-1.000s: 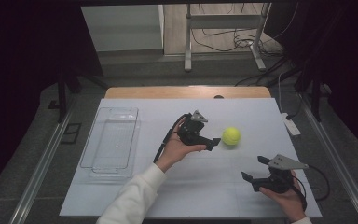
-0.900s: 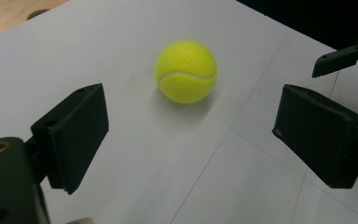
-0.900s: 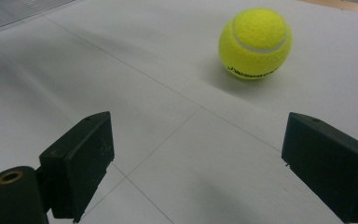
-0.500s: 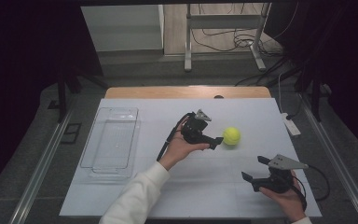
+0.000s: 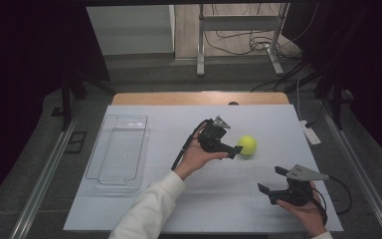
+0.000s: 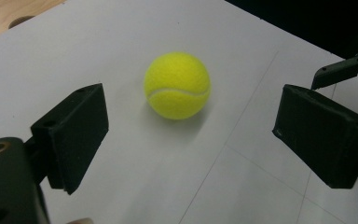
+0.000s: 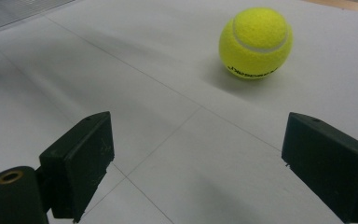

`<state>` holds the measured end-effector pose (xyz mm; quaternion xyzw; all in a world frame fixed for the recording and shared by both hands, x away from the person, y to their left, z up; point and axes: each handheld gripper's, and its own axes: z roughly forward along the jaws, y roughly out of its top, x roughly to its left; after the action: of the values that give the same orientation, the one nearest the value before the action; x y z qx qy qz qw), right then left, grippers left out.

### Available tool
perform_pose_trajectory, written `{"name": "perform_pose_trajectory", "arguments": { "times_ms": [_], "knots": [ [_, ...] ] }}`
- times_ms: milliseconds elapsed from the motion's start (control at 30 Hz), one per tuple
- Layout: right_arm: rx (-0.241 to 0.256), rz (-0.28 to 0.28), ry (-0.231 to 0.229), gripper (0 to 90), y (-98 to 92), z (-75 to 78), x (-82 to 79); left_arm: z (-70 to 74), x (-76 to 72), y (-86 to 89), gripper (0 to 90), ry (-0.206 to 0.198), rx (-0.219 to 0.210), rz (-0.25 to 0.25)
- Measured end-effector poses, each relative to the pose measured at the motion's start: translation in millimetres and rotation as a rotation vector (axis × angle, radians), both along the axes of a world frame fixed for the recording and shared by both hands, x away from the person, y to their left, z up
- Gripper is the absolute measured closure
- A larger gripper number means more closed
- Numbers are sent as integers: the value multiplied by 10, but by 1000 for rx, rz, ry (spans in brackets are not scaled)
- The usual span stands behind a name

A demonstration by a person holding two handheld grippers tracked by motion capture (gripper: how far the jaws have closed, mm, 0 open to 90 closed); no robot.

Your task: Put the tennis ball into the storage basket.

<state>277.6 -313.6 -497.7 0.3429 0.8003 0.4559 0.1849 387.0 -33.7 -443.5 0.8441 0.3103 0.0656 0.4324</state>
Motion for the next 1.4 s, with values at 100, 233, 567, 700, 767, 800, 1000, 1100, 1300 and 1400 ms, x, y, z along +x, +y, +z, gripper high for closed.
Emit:
{"name": "perform_pose_trajectory", "arguments": {
  "times_ms": [100, 233, 567, 700, 767, 800, 1000, 1100, 1300, 1400],
  "knots": [
    [0, 1, 0, 96, 1, 0, 0, -2, 18, -20, 109, 2, -4, 0],
    [0, 2, 2, 96, 1, -3, 2, -2, 50, -70, 108, -1, 2, -4],
    [2, 3, 2, 96, 0, 0, 0, 12, 110, -192, 98, -11, 11, -24],
    [2, 3, 1, 96, -2, -1, 2, 12, 125, -226, 96, -8, 14, -29],
    [2, 3, 1, 96, -2, 0, 2, 14, 134, -251, 95, -9, 17, -31],
    [3, 3, 0, 96, -2, 1, 1, 15, 137, -258, 95, -9, 16, -31],
    [4, 3, 2, 96, -6, 0, 1, 24, 164, -304, 95, -8, 19, -35],
    [4, 2, 3, 96, -9, 2, 1, 22, 177, -318, 95, -8, 21, -40],
    [6, 2, 2, 96, -8, 2, 0, -1, 203, -353, 91, 2, 17, -43],
    [7, 1, 3, 96, -8, 0, 1, -9, 219, -362, 91, 6, 22, -43]
  ]
}}
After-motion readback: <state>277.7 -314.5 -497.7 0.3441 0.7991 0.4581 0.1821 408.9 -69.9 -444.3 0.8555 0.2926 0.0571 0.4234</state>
